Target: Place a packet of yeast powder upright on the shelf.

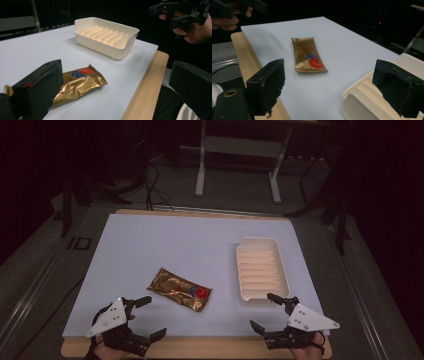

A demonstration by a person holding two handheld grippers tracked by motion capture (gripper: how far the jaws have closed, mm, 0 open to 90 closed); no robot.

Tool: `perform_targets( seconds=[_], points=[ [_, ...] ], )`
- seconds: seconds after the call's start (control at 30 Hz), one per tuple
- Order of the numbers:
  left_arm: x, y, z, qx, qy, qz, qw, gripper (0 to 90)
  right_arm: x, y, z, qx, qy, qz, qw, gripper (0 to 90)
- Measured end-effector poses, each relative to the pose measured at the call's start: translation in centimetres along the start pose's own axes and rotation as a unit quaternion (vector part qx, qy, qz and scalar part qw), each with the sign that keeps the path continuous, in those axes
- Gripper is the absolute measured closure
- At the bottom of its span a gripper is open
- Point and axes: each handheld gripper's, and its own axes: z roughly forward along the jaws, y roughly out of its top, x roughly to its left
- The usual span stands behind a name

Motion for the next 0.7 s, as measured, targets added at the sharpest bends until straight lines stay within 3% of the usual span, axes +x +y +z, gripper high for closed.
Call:
perform_targets(
  seconds=[0.13, 0.23, 0.57, 0.7],
  points=[
    [-0.3, 1.0, 0.1, -0.004, -0.013, -0.004, 0.9999, 0.0, 0.2, 0.2, 0.0, -0.007, 0.005, 0.003, 1.0000, 10.2],
    [-0.4, 1.8, 0.1, -0.001, -0.013, 0.004, 0.9999, 0.0, 0.4, 0.4, 0.2, -0.006, 0.004, -0.001, 1.0000, 10.3],
    [0.7, 3.6, 0.2, 0.003, 0.015, 0.000, 0.9999, 0.0, 0.8, 0.5, 0.4, -0.007, 0.017, -0.003, 0.9998, 10.3],
    [1.3, 4.1, 0.3, 0.005, 0.021, -0.004, 0.9997, 0.0, 0.6, 0.4, 0.5, 0.000, 0.008, -0.004, 1.0000, 10.3]
  ],
)
